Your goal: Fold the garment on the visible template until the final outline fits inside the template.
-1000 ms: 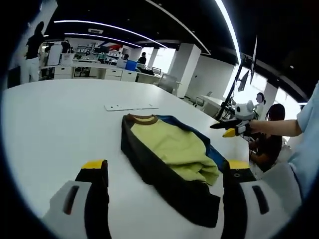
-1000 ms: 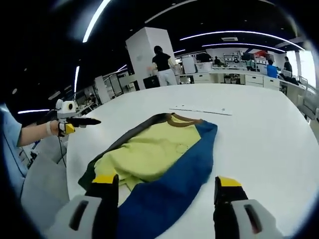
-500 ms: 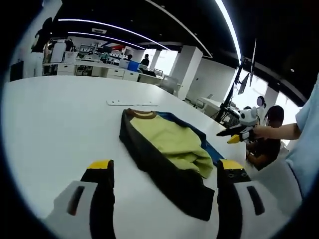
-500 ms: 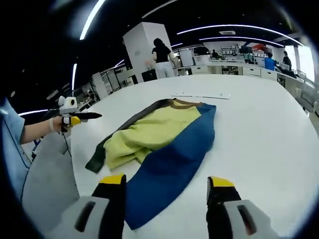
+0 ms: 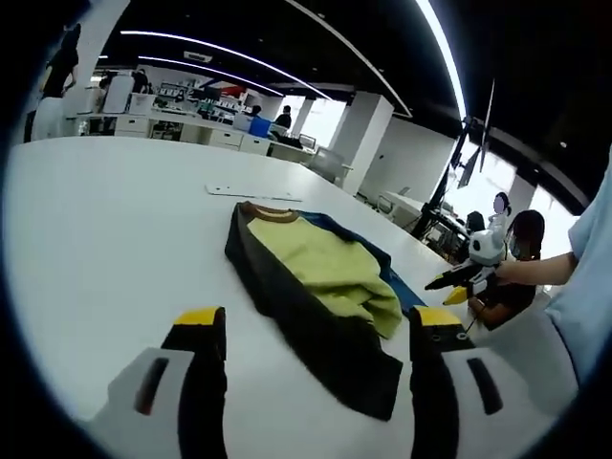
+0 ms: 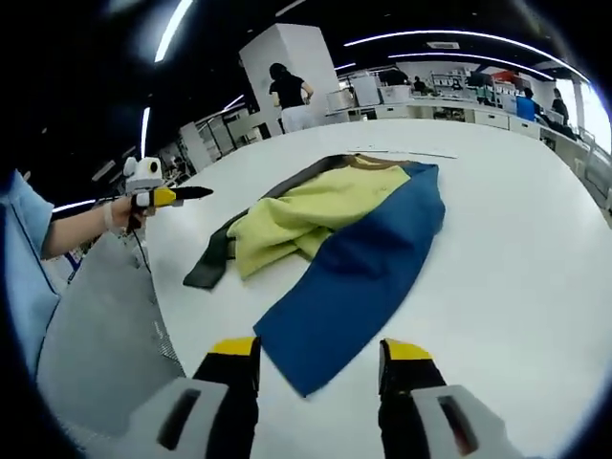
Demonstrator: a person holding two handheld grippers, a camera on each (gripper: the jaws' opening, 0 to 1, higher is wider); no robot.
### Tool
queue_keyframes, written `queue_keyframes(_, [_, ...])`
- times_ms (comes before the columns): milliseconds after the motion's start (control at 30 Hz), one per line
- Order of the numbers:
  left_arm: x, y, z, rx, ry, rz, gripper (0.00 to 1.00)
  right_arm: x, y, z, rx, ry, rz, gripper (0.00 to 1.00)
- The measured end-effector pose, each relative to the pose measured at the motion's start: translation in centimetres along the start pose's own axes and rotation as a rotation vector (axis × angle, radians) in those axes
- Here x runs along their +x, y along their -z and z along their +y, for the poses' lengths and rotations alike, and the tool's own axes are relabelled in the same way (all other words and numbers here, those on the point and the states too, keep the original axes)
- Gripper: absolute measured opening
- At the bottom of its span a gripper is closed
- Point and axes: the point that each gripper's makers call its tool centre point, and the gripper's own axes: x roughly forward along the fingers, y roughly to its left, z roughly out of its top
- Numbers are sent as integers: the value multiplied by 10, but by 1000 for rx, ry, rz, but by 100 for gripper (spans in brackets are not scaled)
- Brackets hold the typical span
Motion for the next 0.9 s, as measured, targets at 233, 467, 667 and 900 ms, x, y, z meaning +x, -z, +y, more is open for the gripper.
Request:
queue_keyframes(233, [-3, 2, -1, -7, -1, -7, 74, -1, 13, 5, 13, 5, 24, 33])
queue_keyframes(467, [-7, 2, 0, -6, -6, -7, 73, -1, 22, 1, 2, 50, 42, 23])
queue_keyframes(667, [-11, 4, 1, -15, -15, -10, 72, 2, 28, 2, -33, 76, 83, 13])
queue_keyframes(900, [-14, 6, -2, -31, -15, -18, 70, 6, 32, 3, -87, 98, 116, 11])
